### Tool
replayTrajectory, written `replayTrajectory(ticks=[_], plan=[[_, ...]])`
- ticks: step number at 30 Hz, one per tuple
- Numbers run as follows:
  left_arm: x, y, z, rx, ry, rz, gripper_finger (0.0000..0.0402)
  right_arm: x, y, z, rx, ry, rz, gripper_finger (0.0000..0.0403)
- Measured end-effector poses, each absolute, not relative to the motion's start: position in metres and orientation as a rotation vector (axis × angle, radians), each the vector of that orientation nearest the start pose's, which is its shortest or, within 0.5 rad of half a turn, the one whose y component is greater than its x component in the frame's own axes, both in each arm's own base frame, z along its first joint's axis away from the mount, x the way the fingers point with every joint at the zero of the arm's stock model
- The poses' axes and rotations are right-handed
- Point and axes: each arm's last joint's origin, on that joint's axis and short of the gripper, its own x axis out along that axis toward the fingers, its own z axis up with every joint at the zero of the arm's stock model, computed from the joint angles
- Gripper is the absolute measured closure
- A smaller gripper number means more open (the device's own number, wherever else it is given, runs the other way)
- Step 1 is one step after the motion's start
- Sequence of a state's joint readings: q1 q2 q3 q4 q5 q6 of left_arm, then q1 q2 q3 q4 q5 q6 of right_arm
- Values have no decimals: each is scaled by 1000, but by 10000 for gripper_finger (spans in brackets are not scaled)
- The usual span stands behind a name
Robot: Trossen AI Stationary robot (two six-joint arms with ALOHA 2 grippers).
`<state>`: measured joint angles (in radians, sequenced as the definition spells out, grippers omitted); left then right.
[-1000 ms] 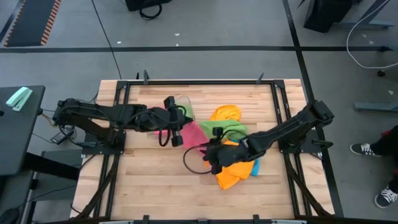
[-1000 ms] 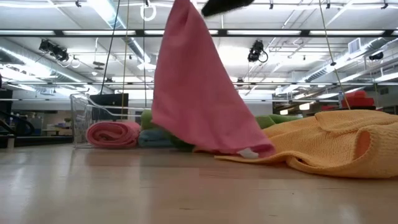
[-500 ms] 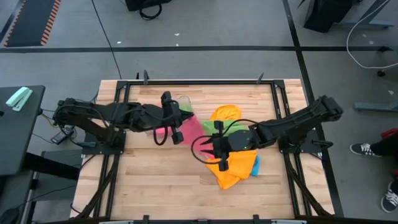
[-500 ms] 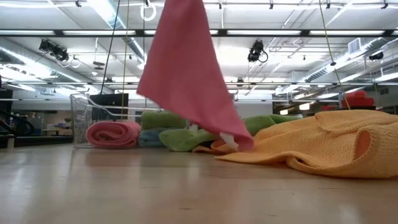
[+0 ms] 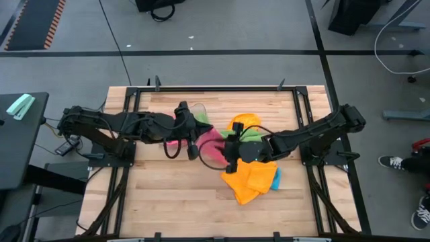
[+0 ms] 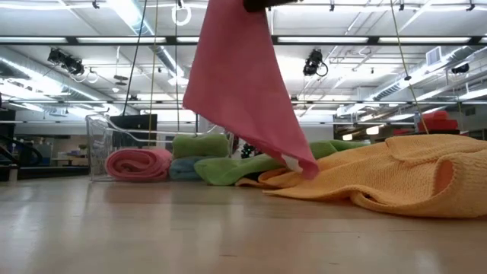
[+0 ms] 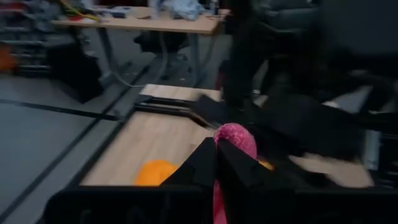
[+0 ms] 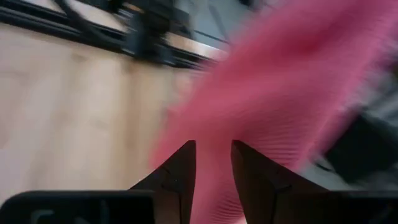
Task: Fold microfiber towels
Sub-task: Fold the pink microfiber towel
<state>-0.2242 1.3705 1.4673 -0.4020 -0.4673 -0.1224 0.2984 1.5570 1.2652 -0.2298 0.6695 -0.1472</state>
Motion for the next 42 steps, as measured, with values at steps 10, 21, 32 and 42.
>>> replayTrajectory(ticks=[10, 21, 32, 42], plan=[[288, -76, 416, -22, 284, 122, 389, 356, 39, 322, -358, 357, -51, 292], [283, -83, 395, 45, 461, 188, 392, 350, 37, 308, -91, 501, 259, 292], [314, -88, 326, 120, 831, 253, 393, 332, 72, 276, -87, 720, 178, 292], [321, -82, 317, 98, 865, 294, 385, 322, 96, 247, -97, 619, -79, 260]])
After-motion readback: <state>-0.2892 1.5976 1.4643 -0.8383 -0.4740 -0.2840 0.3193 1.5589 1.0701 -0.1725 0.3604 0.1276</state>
